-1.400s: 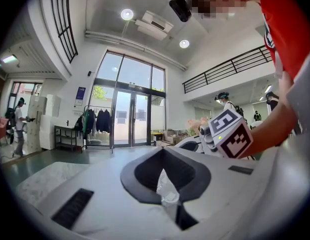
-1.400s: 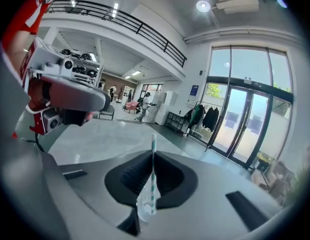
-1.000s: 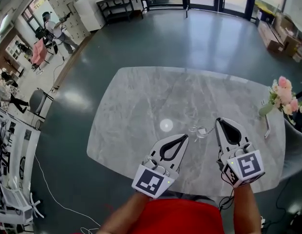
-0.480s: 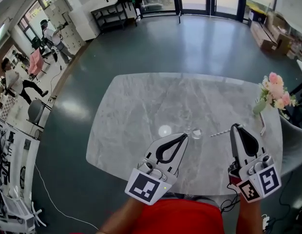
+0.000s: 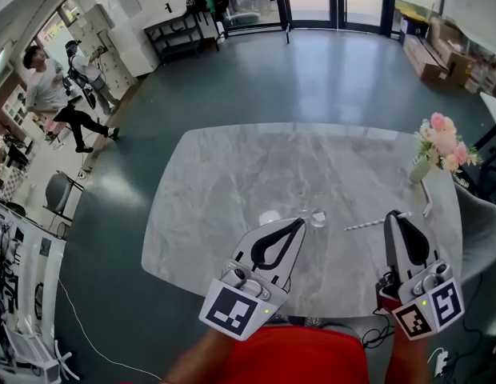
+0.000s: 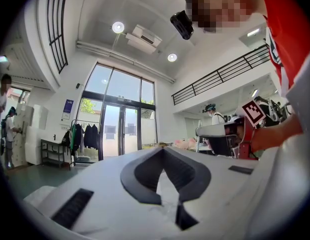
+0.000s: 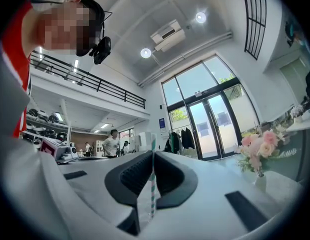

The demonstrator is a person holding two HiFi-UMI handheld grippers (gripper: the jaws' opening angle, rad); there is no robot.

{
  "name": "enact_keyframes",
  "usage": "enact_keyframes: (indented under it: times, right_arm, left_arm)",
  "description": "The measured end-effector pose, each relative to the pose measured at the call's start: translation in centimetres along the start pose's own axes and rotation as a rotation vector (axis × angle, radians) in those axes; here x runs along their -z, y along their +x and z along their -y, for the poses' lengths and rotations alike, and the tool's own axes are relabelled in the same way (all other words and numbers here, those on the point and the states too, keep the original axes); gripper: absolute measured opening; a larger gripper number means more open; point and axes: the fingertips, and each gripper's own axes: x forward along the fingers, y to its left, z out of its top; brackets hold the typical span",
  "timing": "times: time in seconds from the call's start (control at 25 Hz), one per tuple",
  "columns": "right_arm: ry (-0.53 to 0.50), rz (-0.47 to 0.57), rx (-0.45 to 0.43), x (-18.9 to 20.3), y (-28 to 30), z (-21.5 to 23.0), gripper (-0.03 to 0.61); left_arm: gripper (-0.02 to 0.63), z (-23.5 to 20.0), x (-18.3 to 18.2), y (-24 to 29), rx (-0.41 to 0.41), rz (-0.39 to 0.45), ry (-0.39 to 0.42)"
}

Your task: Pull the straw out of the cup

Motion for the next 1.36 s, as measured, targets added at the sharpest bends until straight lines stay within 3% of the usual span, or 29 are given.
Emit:
enact_keyframes:
  times: [1.36]
  right_arm:
    - [-0.012,-0.028,-0.024,0.32,-0.14,-0.46,0.020]
  left_arm:
    - [0.011,0.65,0.60,0.11,0.009,-0.016,-0.002]
